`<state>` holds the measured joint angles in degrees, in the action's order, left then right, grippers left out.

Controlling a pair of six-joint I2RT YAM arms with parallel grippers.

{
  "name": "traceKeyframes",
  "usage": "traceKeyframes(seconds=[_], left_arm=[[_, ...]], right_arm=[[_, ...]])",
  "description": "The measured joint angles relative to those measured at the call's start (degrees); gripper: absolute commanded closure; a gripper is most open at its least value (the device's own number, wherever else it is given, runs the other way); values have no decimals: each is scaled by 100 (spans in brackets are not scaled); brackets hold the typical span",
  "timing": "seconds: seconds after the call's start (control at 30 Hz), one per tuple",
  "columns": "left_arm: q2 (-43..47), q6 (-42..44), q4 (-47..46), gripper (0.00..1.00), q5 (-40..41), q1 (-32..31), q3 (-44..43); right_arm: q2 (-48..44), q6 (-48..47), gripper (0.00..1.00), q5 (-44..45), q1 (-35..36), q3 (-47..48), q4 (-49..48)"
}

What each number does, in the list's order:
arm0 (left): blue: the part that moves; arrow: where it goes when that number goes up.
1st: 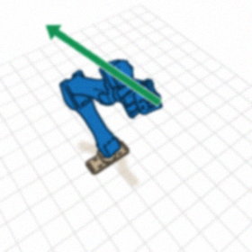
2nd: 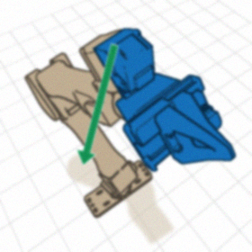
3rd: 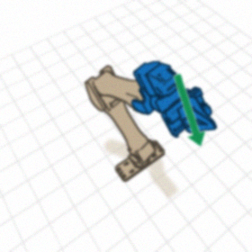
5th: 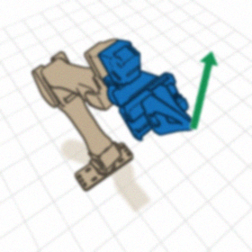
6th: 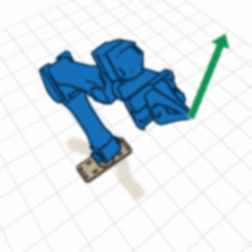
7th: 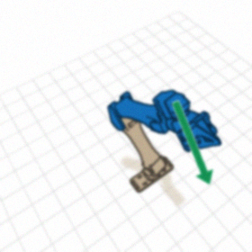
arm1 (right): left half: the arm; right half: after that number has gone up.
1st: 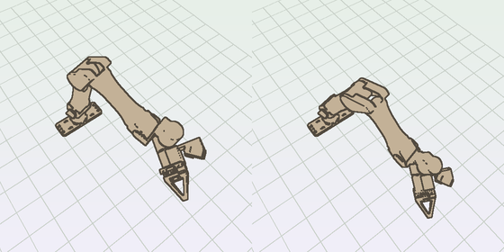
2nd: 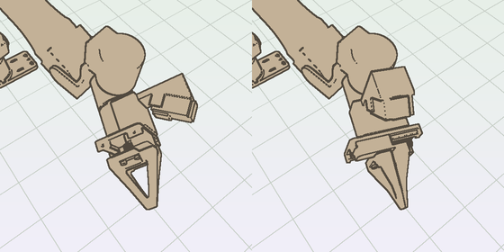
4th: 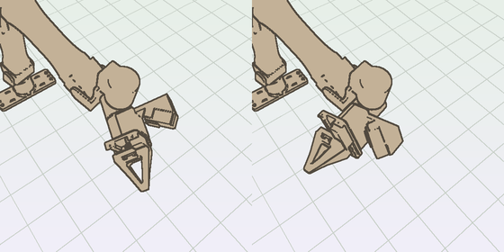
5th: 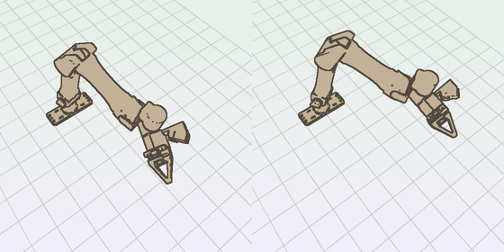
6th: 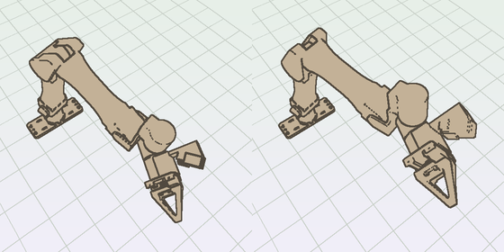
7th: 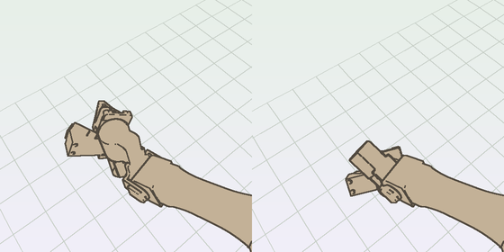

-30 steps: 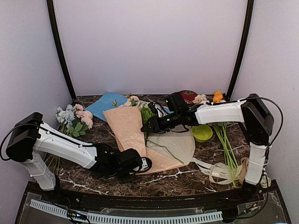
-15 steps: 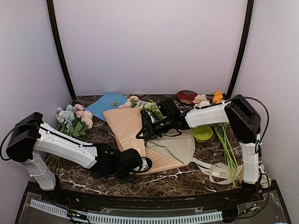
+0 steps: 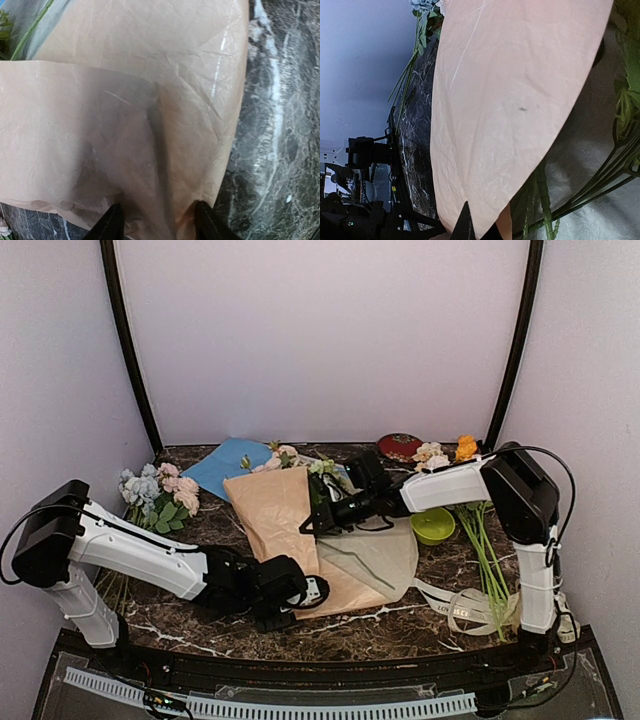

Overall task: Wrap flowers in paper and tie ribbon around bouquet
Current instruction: Press the fold line of the 2/3-folded wrapping paper.

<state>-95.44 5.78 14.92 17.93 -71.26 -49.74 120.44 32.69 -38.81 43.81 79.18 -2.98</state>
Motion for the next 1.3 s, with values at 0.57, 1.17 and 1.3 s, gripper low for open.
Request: traceKeyframes(seconds=[0.57,1.17,1.3], left_arm=[[1757,560,-575,57,-1292,-68,57],[72,205,-885,64,-1185,625,22],[-306,415,-802,63,-1167,323,-275]], right_arm=[[90,-87,100,50,0,11,-66],[90,-92,100,85,0,11,-61],[90,-87,100,105,0,11,-83]])
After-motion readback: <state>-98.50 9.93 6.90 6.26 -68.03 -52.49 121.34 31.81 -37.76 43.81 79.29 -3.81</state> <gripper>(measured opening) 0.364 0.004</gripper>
